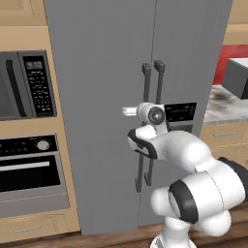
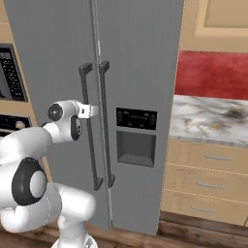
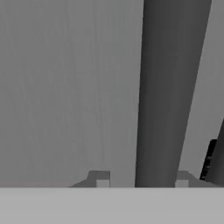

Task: Take the lemon wedge from the fridge and place it on the plate with fish on the dining counter.

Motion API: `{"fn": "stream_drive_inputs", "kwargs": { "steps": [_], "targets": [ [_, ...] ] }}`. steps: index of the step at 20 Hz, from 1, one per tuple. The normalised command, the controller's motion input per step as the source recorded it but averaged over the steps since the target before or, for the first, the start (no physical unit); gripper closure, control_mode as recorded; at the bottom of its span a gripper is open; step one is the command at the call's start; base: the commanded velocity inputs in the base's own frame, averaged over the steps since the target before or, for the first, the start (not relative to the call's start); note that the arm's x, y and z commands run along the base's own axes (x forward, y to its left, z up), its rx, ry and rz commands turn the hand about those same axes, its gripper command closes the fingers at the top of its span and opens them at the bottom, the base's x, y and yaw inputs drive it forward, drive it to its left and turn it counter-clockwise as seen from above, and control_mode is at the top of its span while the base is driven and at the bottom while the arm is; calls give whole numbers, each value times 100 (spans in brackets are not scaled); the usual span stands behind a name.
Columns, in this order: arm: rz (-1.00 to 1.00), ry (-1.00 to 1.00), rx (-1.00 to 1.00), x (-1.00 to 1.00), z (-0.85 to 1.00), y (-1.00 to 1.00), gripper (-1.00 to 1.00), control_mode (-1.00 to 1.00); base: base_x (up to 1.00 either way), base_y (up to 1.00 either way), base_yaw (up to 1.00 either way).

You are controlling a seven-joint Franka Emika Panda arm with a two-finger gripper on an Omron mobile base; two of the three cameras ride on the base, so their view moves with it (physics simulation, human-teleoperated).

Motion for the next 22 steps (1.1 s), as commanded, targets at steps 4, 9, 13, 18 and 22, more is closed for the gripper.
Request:
{"fn": "stream_drive_inputs", "kwargs": {
  "steps": [4, 9, 13, 18, 22],
  "targets": [
    [0, 3, 3, -65, 68, 100, 100, -100, 0, 0, 0],
    [0, 13, 0, -65, 70, 100, 100, -100, 0, 0, 0],
    [0, 17, 0, -70, 58, 100, 100, -100, 0, 0, 0],
    [0, 12, -5, -98, 20, 100, -100, -100, 0, 0, 0],
    [0, 5, -5, -100, 24, 100, -100, -100, 0, 0, 0]
  ]
}}
